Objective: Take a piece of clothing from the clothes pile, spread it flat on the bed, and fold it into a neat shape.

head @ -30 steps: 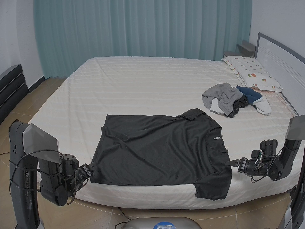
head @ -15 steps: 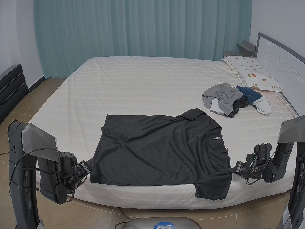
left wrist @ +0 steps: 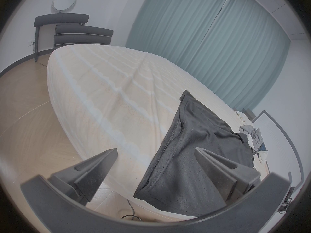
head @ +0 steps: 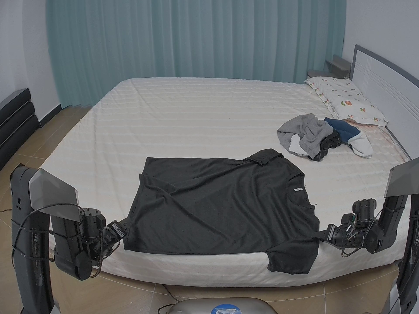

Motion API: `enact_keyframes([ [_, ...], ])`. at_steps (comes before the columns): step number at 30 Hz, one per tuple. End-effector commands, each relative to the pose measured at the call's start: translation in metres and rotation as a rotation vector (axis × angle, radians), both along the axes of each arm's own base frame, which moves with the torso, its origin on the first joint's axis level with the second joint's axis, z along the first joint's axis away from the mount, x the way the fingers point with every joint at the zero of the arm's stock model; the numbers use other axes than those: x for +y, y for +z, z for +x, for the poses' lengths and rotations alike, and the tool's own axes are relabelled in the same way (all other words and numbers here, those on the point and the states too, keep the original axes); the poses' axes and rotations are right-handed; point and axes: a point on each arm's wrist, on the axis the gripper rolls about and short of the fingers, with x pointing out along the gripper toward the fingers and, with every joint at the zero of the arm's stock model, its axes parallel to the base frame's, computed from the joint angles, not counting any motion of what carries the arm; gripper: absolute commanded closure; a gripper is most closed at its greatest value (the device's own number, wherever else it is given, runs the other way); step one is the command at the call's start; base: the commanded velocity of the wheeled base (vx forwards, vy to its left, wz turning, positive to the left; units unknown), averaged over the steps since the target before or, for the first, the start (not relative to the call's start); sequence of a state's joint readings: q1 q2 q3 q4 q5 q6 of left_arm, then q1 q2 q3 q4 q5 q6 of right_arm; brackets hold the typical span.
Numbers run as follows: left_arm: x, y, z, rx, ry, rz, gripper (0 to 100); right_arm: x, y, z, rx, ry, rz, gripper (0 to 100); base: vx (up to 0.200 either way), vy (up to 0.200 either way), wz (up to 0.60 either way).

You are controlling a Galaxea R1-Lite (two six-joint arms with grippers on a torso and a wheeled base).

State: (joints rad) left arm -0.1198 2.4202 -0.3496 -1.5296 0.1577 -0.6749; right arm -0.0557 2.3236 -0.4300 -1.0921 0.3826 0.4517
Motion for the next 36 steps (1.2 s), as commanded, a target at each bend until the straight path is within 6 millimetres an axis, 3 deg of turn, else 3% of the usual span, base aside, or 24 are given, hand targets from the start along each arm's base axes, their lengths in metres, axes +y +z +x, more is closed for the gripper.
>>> enact_keyframes([
  [1, 0.0, 0.001, 0.0, -0.006, 0.0, -0.001, 0, -0.001, 0.006, 0.0, -0.024, -0.006, 0.004, 0, 0.0, 0.0, 0.0],
  [9, 0.0, 0.007, 0.006, -0.045, 0.036, -0.052, 0, -0.004, 0.022, 0.008, -0.061, -0.085, 0.096, 0, 0.0, 0.0, 0.0],
  [22, -0.002, 0.011, 0.008, -0.067, 0.042, -0.076, 0, -0.002, 0.025, 0.013, -0.106, -0.112, 0.144, 0, 0.0, 0.0, 0.0],
  [29, -0.002, 0.009, 0.008, -0.064, 0.041, -0.077, 0, -0.001, 0.025, 0.013, -0.107, -0.111, 0.145, 0, 0.0, 0.2, 0.0],
  [36, -0.002, 0.01, 0.008, -0.07, 0.043, -0.077, 0, -0.001, 0.027, 0.014, -0.113, -0.114, 0.148, 0, 0.0, 0.0, 0.0],
])
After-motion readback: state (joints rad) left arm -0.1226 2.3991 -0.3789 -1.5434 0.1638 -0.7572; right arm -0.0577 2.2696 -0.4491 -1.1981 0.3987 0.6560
